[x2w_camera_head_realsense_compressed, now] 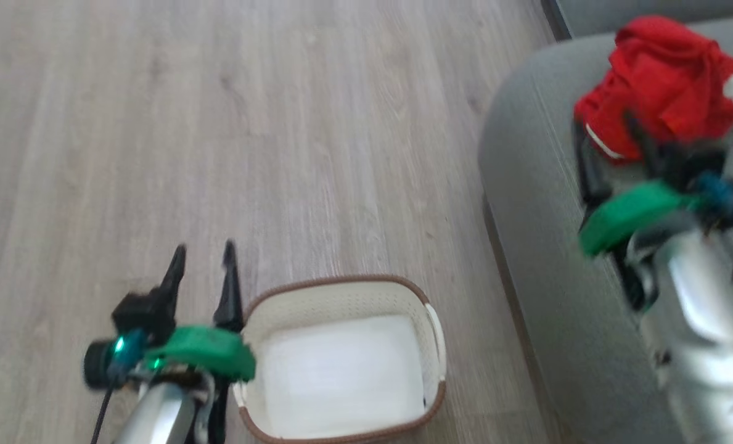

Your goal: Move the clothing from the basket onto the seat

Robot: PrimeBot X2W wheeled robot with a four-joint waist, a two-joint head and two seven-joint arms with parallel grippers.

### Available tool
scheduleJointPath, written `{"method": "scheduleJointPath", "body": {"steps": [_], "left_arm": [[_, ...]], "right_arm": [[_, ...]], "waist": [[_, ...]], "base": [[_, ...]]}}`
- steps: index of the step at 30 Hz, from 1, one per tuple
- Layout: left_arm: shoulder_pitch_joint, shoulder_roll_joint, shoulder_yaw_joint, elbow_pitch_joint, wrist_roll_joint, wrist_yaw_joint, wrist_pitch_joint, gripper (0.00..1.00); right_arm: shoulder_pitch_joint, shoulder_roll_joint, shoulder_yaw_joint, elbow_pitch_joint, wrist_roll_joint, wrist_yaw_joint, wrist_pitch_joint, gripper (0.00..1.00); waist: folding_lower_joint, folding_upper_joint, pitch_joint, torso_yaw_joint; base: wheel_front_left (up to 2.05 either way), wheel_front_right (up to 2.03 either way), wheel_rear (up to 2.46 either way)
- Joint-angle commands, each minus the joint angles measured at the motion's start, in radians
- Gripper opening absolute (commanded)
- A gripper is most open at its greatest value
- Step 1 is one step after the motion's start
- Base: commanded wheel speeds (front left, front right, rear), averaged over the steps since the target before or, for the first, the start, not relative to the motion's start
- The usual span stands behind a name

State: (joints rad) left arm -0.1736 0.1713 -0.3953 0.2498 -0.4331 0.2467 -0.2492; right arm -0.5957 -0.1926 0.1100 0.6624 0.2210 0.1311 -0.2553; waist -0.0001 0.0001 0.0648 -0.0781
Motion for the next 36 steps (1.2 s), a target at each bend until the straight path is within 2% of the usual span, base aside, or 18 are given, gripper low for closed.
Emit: {"method": "scheduleJointPath", "body": {"steps": [1, 10, 13, 20, 36], "left_arm": [[0.001, 0.018, 0.06, -0.043, 0.011, 0.007, -0.012, 1.0], [0.16, 0.012, 0.136, -0.096, 0.03, 0.013, -0.013, 1.0], [0.194, 0.005, 0.147, -0.117, 0.034, -0.001, -0.013, 1.0], [0.249, -0.021, 0.18, -0.148, 0.037, -0.037, -0.013, 1.0], [0.296, -0.042, 0.242, -0.141, 0.114, -0.053, -0.013, 1.0]], "right_arm": [[0.025, 0.016, 0.018, -0.052, -0.001, 0.0, -0.006, 1.0], [0.253, 0.115, -0.043, -0.212, -0.054, 0.0, -0.006, 1.0], [0.319, 0.133, -0.067, -0.262, -0.071, 0.0, -0.006, 1.0], [0.437, 0.142, -0.059, -0.344, -0.051, 0.0, -0.006, 1.0], [0.538, 0.142, -0.065, -0.441, -0.072, 0.0, -0.006, 1.0]], "waist": [[0.0001, -0.0001, -0.043, 0.034], [0.0001, -0.0001, -0.088, 0.066], [0.0001, -0.0001, -0.098, 0.071], [0.0001, -0.0001, -0.118, 0.076], [0.0001, -0.0001, -0.122, 0.067]], "base": [[0.0, 0.0, 0.0], [0.0, 0.0, 0.0], [0.0, 0.0, 0.0], [0.0, 0.0, 0.0], [0.0, 0.0, 0.0]]}}
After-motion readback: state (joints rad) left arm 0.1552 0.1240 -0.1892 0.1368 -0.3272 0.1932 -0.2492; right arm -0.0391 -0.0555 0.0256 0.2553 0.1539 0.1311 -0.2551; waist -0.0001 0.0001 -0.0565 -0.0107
